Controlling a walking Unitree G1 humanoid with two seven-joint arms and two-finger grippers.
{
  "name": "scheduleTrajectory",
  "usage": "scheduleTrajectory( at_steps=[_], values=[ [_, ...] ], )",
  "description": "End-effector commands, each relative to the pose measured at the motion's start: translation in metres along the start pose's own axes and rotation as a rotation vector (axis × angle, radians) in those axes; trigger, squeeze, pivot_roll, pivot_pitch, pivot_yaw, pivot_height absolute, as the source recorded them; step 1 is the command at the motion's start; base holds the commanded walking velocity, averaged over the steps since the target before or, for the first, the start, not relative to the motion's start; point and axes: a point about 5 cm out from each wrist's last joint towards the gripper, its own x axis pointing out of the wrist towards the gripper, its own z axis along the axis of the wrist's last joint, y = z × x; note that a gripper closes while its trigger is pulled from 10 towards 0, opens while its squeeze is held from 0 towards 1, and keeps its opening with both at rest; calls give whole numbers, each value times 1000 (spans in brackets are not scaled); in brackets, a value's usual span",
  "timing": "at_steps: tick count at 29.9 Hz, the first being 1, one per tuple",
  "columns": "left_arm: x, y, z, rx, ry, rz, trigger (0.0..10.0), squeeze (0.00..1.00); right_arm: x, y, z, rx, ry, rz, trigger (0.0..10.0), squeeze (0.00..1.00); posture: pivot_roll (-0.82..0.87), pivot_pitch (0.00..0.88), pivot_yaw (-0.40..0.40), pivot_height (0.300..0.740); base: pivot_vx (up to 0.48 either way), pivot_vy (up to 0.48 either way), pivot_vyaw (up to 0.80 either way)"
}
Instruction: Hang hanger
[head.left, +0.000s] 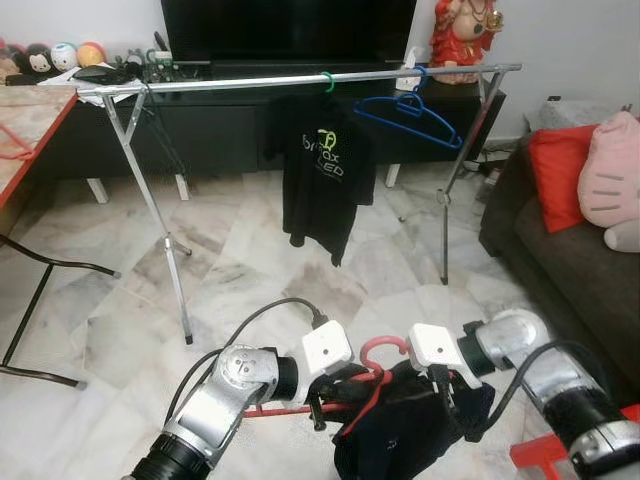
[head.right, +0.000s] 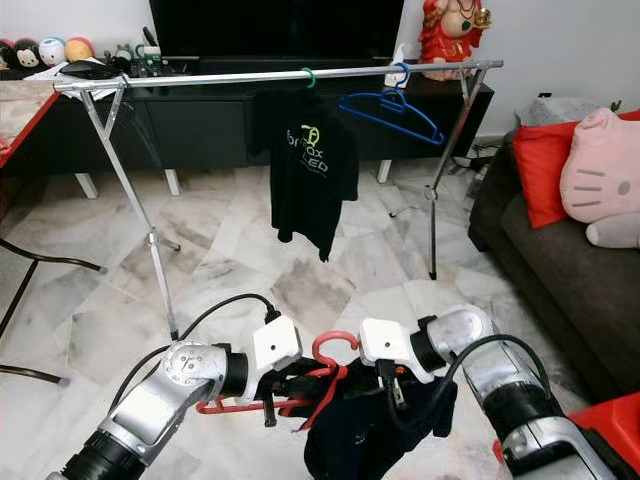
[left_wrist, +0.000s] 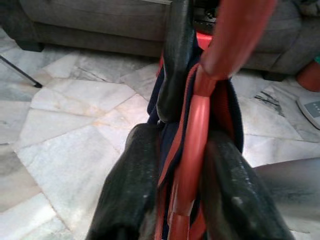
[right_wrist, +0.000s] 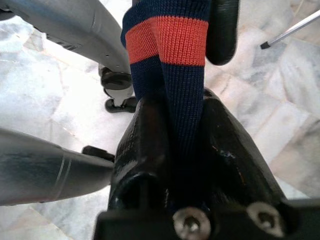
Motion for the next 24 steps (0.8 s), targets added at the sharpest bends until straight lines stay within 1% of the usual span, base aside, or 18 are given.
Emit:
scheduleTrajectory(
  at_steps=[1,4,11,14,15,18,19,20,21,22,24],
  values=[
    [3,5,21,69,-72,4,10000,1000,9,4,0,-17,12,47,0,0,31,0,-83,740,0,0,0],
    [2,5,21,68,-70,-1,10000,1000,8,4,-2,-11,18,45,0,0,27,0,-82,740,0,0,0],
    [-16,7,13,63,-3,-45,10000,1000,4,4,-17,26,79,-21,0,0,27,0,-80,740,0,0,0],
    [-24,9,10,62,9,-33,10000,1000,2,2,-20,40,91,-56,0,0,28,0,-82,740,0,0,0],
    [-29,15,9,68,13,24,10000,1000,-1,1,-22,47,101,-84,0,0,28,0,-82,740,0,0,0],
    [-36,26,7,64,7,118,10000,1000,-6,-3,-24,47,114,-130,0,0,28,0,-82,740,0,0,0],
    [-41,35,6,64,-8,206,10000,1000,-10,-6,-25,47,115,-165,0,0,26,0,-81,740,0,0,0],
    [-48,46,4,33,-29,309,10000,1000,-15,-9,-24,49,113,-203,0,0,26,0,-81,740,0,0,0],
    [-56,56,2,36,-40,426,10000,1000,-21,-13,-24,52,112,-239,0,0,27,0,-82,740,0,0,0],
    [-59,60,1,38,-42,466,10000,1000,-23,-14,-24,54,113,-249,0,0,27,0,-82,740,0,0,0],
    [-71,67,-3,7,-70,592,10000,1000,-33,-19,-23,57,121,-305,0,0,28,0,-82,740,0,0,0]
  ],
)
